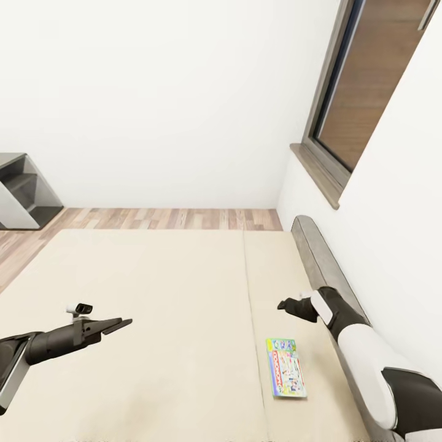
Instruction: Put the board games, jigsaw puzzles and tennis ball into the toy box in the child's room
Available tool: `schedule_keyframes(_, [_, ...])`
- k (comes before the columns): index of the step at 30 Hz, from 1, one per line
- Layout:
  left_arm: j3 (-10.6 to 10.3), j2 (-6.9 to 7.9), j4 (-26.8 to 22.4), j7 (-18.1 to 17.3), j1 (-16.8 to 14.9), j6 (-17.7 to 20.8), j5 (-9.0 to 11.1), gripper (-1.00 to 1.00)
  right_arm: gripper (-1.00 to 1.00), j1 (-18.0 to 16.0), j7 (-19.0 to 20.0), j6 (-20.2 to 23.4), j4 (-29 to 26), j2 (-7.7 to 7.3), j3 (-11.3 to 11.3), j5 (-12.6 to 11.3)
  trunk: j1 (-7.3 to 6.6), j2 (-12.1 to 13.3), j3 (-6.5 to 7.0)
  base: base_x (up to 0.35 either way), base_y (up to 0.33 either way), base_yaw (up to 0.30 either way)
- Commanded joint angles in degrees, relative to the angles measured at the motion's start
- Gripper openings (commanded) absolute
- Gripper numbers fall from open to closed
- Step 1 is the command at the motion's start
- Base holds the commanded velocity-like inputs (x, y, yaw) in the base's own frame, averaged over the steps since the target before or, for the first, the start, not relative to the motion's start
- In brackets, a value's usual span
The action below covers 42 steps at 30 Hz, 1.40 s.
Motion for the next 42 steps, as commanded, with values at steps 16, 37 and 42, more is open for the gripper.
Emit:
schedule_keyframes(16, [0.1,-0.05,-0.2,-0.2,0.0,0.1,0.0,1.00,1.00,-2.3,0.4,1.4,0.0,-2.14,-0.4,-0.1,0.03,-0.1,-1.62,0.000,0.000,0.000])
schedule_keyframes(37, [0.1,0.03,-0.2,-0.2,0.0,0.2,0.0,1.00,1.00,-2.9,0.5,1.4,0.5,-2.16,-0.3,-0.1,0.03,-0.1,-3.61,0.000,0.000,0.000])
schedule_keyframes(42, [0.1,0.03,-0.2,-0.2,0.0,0.2,0.0,1.00,1.00,-2.8,0.5,1.4,0.5,-2.21,-0.3,0.0,0.03,-0.1,-4.08,0.000,0.000,0.000])
